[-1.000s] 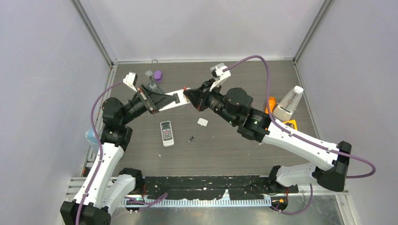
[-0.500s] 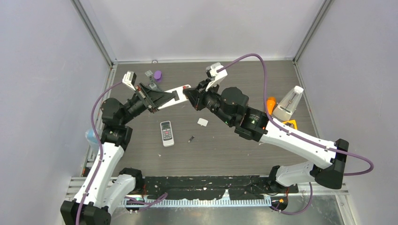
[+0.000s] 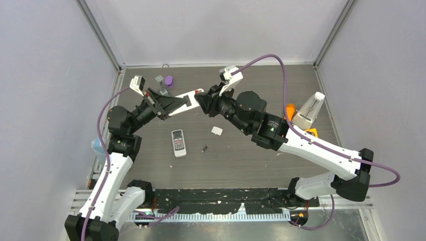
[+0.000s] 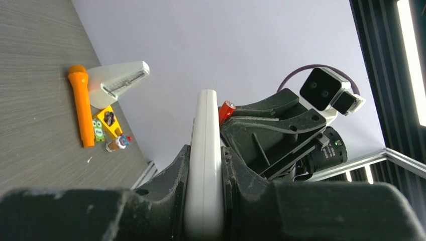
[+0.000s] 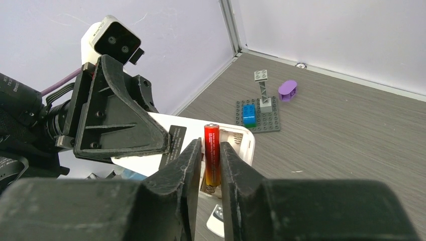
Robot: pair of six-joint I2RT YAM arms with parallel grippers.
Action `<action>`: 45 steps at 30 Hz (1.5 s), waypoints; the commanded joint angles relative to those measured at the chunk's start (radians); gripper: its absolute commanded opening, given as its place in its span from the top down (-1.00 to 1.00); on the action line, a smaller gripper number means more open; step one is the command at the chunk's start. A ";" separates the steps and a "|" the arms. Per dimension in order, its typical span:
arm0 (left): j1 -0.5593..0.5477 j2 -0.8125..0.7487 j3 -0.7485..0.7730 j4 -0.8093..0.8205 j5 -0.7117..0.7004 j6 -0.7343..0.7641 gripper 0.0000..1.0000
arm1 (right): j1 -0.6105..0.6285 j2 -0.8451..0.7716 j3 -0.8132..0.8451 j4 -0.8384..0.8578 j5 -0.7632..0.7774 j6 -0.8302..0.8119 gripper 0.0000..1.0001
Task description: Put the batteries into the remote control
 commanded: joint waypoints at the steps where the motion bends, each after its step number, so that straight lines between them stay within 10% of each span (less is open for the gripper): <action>1: 0.004 -0.016 0.014 0.117 -0.012 -0.020 1.00 | 0.005 0.010 0.048 -0.051 0.036 0.005 0.46; 20: 0.004 -0.013 -0.037 0.192 -0.004 -0.009 1.00 | 0.004 -0.022 0.133 -0.091 0.028 0.094 0.03; 31: 0.003 -0.005 -0.100 0.451 -0.027 -0.006 1.00 | -0.036 -0.124 0.092 -0.115 0.023 0.356 -0.94; 45: 0.002 -0.012 -0.136 0.507 -0.066 -0.031 1.00 | -0.126 -0.002 0.122 -0.152 -0.239 0.772 -0.91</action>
